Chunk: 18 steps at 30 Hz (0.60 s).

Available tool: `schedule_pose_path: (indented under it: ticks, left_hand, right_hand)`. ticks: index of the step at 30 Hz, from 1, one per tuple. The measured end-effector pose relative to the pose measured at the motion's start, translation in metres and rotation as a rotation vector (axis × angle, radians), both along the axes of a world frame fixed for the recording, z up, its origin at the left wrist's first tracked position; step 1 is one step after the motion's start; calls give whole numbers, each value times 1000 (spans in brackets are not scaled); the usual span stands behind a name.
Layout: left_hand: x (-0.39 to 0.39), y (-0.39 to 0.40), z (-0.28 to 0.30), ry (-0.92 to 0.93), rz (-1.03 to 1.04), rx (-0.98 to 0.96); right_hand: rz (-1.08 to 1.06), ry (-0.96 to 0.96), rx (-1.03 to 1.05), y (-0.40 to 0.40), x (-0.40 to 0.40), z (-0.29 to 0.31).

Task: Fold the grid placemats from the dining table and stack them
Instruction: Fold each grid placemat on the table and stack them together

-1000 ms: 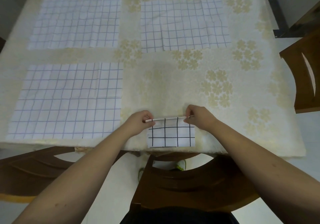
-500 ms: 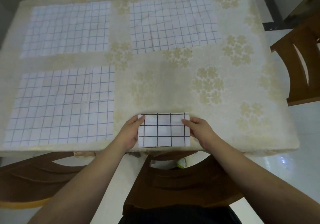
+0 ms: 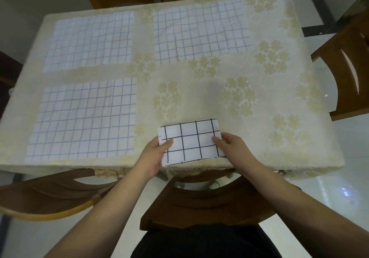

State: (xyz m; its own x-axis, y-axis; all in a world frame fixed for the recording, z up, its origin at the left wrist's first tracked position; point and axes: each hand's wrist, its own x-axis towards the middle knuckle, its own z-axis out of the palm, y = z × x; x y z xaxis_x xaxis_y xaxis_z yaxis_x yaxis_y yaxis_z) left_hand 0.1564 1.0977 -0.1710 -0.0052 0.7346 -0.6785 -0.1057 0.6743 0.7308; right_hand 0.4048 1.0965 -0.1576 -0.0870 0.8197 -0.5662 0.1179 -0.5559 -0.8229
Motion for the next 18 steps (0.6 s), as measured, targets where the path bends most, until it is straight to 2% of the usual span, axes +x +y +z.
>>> schedule_pose_path:
  ticks: [8,14,18]
  left_hand:
    - [-5,-44,27,72,92,20]
    - [-21,-84,40,152,-21,92]
    - [-35,-122,54,109,-63,141]
  right_hand:
    - [43,-146,202,-32,-11,22]
    - [12,-10,211,-68,-25,37]
    - [8,-3,221,-100,-35,51]
